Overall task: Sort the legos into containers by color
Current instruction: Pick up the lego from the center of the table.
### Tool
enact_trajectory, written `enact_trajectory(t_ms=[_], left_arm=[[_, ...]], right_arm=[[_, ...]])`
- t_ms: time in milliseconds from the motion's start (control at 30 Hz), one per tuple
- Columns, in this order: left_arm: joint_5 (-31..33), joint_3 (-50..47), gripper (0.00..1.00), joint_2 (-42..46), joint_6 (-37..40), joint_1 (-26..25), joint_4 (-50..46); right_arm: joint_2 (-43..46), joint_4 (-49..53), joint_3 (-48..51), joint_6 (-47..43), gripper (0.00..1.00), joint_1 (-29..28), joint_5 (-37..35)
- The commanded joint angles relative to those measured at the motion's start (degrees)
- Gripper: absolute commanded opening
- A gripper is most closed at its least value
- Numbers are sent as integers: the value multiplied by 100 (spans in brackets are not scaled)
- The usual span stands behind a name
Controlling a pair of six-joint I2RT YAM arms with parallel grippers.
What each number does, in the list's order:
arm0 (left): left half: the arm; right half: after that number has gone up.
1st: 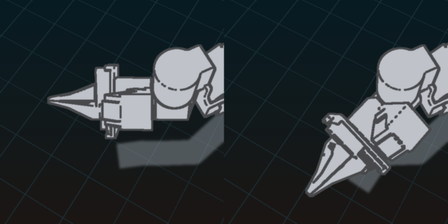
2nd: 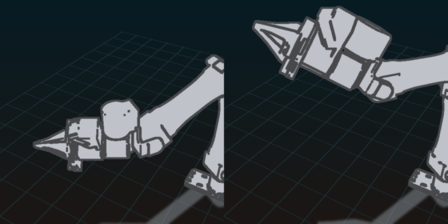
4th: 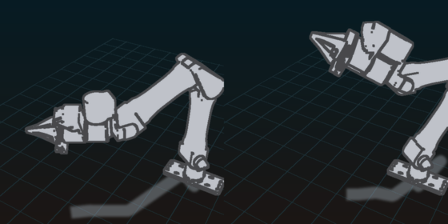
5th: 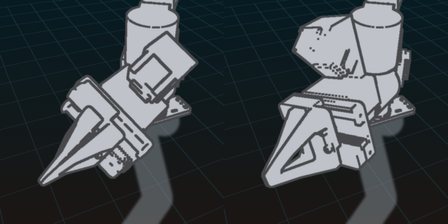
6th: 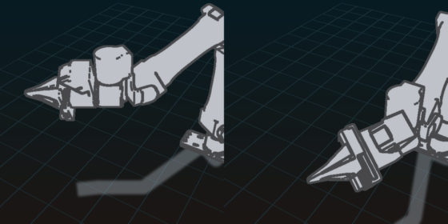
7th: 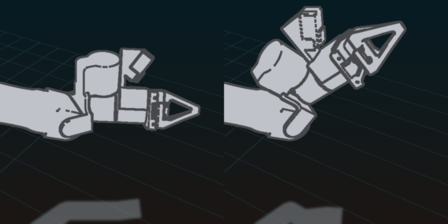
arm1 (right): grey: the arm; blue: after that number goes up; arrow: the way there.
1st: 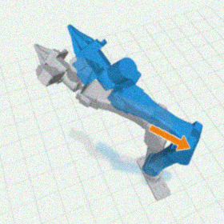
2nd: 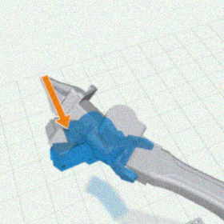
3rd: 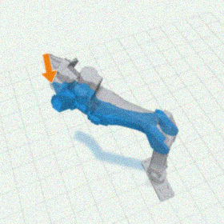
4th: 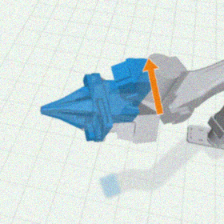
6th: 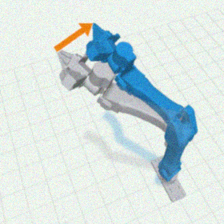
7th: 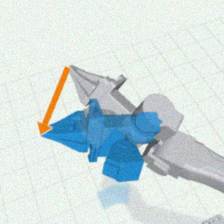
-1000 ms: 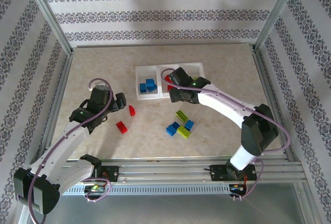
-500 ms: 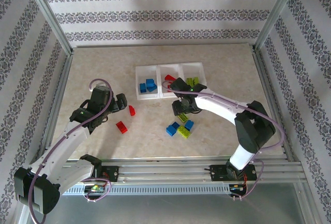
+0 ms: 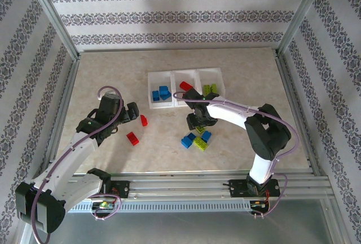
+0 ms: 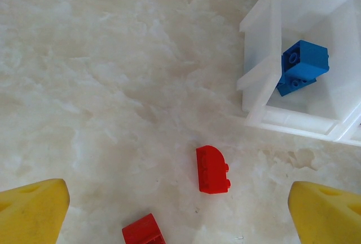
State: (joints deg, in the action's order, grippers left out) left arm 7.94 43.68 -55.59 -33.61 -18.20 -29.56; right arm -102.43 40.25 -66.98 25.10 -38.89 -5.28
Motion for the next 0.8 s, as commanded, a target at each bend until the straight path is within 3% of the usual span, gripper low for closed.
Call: enact_trajectory(t_ms=[0, 767], left_arm=[[5, -81, 100, -10, -102, 96, 10], [87, -111, 100, 29, -50, 98, -54]], right_arm=[[-147, -52, 55, -81, 66, -13, 149], [-340, -193, -26, -25, 33, 18, -12]])
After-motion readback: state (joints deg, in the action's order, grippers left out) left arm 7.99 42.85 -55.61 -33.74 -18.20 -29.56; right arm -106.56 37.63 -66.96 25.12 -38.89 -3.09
